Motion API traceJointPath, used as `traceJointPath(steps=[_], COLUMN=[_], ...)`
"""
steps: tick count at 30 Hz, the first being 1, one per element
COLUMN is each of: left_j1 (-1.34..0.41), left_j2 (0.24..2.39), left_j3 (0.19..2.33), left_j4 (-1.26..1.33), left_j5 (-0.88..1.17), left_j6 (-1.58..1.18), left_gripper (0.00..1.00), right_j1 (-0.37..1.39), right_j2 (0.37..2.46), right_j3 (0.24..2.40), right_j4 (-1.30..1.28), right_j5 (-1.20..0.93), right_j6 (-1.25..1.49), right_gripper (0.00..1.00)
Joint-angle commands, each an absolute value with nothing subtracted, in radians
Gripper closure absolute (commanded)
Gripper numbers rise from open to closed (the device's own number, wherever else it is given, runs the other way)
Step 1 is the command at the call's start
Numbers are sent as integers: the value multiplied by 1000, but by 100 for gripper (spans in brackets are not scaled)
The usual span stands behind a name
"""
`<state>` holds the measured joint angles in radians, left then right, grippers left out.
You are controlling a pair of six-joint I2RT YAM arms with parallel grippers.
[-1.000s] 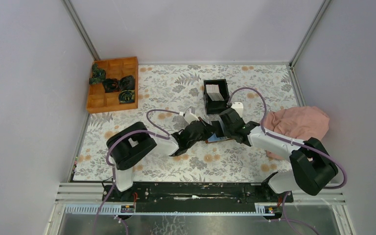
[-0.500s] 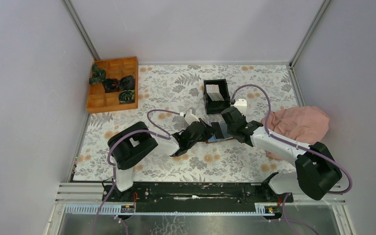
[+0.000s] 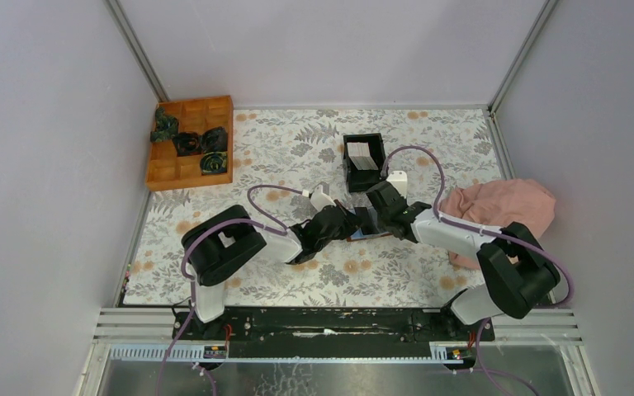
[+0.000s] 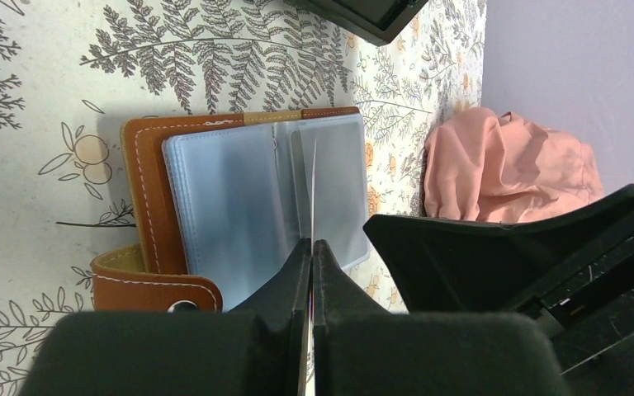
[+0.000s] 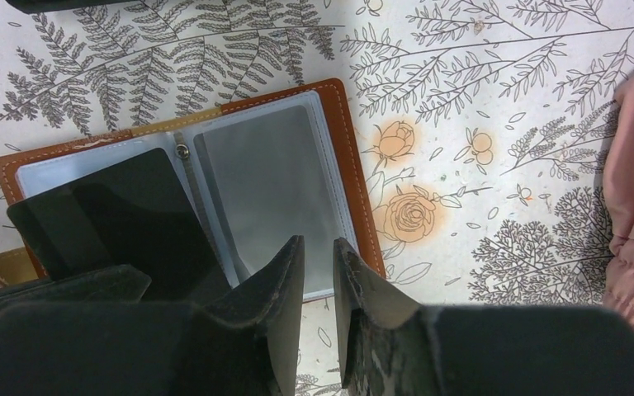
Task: Put the credit cards into the card holder
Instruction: Turn over the card slot in the card holder.
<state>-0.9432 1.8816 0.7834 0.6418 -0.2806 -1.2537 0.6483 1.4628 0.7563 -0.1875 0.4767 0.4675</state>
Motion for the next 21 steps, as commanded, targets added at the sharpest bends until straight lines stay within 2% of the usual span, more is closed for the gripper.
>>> traceJointPath(steps=[1, 21], left_j1=[-951, -944], left_j2=[1880, 1938], left_j3=[777, 796], left_j4=[655, 686], left_j5=[-313, -287], left_j6=[-1234, -1261], left_gripper=[100, 100], right_j1=[655, 609], right_j2=[1478, 1522], right_j3=[791, 768], right_j4=[-139, -98], right_j5=[480, 429], right_j6=[473, 485], right_gripper=[73, 75])
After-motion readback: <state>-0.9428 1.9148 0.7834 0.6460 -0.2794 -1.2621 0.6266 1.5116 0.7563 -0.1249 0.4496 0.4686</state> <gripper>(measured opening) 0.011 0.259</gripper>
